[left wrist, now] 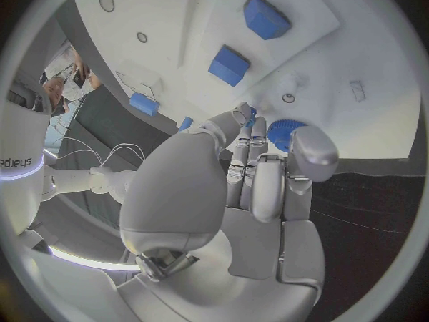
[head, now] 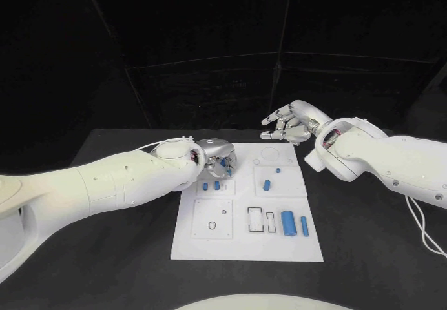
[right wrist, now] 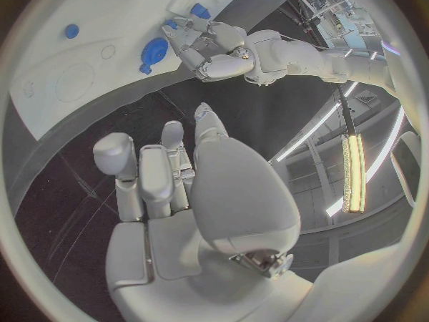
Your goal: Assemble the parts on the task board
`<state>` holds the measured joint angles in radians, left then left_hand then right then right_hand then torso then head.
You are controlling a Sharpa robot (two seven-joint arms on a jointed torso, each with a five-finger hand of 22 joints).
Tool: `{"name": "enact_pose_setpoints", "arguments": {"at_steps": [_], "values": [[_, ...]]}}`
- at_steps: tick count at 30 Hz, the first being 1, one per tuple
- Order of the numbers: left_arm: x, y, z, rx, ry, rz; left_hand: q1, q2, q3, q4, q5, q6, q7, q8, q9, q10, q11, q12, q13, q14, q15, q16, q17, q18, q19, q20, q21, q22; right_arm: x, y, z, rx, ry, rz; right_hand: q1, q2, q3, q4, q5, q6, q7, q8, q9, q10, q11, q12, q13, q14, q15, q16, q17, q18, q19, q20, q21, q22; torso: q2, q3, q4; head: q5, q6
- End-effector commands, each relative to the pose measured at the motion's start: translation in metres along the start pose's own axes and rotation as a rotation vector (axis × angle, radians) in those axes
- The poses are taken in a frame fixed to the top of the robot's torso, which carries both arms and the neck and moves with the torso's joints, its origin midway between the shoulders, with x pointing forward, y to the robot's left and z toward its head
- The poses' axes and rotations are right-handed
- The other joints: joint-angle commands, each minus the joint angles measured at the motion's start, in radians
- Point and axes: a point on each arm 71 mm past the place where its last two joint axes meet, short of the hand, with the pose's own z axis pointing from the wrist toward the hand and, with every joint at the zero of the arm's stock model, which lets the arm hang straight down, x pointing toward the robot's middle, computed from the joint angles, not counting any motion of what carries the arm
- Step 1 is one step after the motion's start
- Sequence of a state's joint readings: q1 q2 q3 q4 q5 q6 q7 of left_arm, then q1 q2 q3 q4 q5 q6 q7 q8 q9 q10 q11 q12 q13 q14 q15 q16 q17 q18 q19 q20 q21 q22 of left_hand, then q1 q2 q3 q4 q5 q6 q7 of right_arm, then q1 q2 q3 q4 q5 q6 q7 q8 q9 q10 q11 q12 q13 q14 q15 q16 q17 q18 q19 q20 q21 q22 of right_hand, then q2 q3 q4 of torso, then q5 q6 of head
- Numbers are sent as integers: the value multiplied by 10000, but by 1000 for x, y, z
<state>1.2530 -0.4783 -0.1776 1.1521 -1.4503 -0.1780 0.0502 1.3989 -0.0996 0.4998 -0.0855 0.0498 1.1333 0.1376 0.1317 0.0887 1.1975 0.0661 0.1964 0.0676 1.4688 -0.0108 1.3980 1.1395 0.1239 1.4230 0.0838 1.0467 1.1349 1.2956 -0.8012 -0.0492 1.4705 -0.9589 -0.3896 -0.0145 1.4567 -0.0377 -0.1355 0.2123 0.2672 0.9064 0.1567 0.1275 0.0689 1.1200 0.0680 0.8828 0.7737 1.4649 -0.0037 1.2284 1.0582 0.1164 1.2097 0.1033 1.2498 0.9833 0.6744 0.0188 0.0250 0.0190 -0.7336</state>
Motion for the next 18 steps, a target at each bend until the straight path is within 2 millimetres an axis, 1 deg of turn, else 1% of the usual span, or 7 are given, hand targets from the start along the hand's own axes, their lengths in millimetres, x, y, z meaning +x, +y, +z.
{"name": "enact_pose_setpoints", "arguments": {"at_steps": [1, 4, 8, 12, 13, 15, 18], "values": [[-5, 0, -4, 116, -385, -183, -92, -19, 79, -13, 56, 48, -3, -60, -13, 46, 4, -85, 1, 233, -66, 16, -19, -126, 74, -12, 59, 15, -2, 1, 1, -89, -117, 13, -23, 86, 43, 38, 27, -41, -4, 39, -1, -70, -10, 33, -5, 33, -64, -47, 11, 54, 7, -29, -46, -3, -13, 10, 11, 48, 9], [-7, 3, -10, 63, -426, -268, -109, -33, 94, -19, 56, 49, -1, -71, -16, 56, 6, -111, 1, 231, -64, 14, -29, -127, 74, -11, 62, 20, -2, 1, 0, -79, -124, 9, -23, 86, 43, 38, 27, -41, -4, 39, -1, -70, -10, 33, -5, 33, -64, -47, 11, 54, 7, -29, -46, -3, -15, 10, 20, 56, 1], [-8, 9, -18, -83, -404, -335, -134, -53, 108, -25, 55, 58, 0, -80, -19, 75, 6, -139, 3, 232, -62, 15, -30, -128, 75, -10, 66, 27, -2, 0, 0, -64, -131, 4, -23, 86, 43, 38, 27, -41, -4, 39, -1, -70, -10, 33, -5, 33, -64, -47, 11, 54, 7, -29, -46, -3, -4, 4, -2, 94, 20], [-8, 18, -26, -298, -378, -418, -152, -71, 114, -31, 54, 65, -2, -87, -20, 89, 6, -160, 5, 229, -62, 9, -49, -129, 75, -9, 69, 32, -3, -1, 0, -45, -136, -1, -23, 86, 43, 38, 28, -40, -4, 40, -1, -70, -10, 34, -5, 33, -64, -48, 11, 54, 7, -29, -46, -3, -1, 0, -2, 103, 16], [-8, 20, -28, -362, -368, -436, -152, -71, 114, -31, 54, 65, -2, -87, -20, 89, 6, -160, 5, 229, -62, 9, -49, -129, 75, -9, 69, 32, -3, -1, 0, -39, -138, -3, -22, 92, 40, 43, 41, -36, -5, 45, 0, -64, -11, 46, 0, 35, -64, -51, 10, 54, 11, -30, -46, -1, 2, -1, -17, 121, 12], [-8, 25, -33, -493, -323, -450, -157, -79, 120, -36, 54, 63, -4, -93, -22, 91, 6, -173, 5, 228, -61, 8, -53, -128, 74, -9, 68, 32, -4, -1, 0, -25, -140, -6, -22, 92, 40, 43, 42, -35, -5, 45, 0, -63, -11, 47, 0, 35, -64, -51, 10, 54, 11, -30, -46, -1, 4, -2, -5, 109, 11], [-8, 31, -37, -662, -276, -459, -177, -94, 126, -38, 54, 63, -5, -103, -25, 95, 8, -198, 5, 228, -60, 8, -54, -130, 74, -8, 75, 41, -4, -2, 0, -9, -145, -10, -22, 92, 40, 43, 42, -35, -5, 45, 0, -63, -11, 47, 0, 35, -64, -51, 10, 54, 11, -30, -46, -1, 8, 0, -16, 114, -3]]}}
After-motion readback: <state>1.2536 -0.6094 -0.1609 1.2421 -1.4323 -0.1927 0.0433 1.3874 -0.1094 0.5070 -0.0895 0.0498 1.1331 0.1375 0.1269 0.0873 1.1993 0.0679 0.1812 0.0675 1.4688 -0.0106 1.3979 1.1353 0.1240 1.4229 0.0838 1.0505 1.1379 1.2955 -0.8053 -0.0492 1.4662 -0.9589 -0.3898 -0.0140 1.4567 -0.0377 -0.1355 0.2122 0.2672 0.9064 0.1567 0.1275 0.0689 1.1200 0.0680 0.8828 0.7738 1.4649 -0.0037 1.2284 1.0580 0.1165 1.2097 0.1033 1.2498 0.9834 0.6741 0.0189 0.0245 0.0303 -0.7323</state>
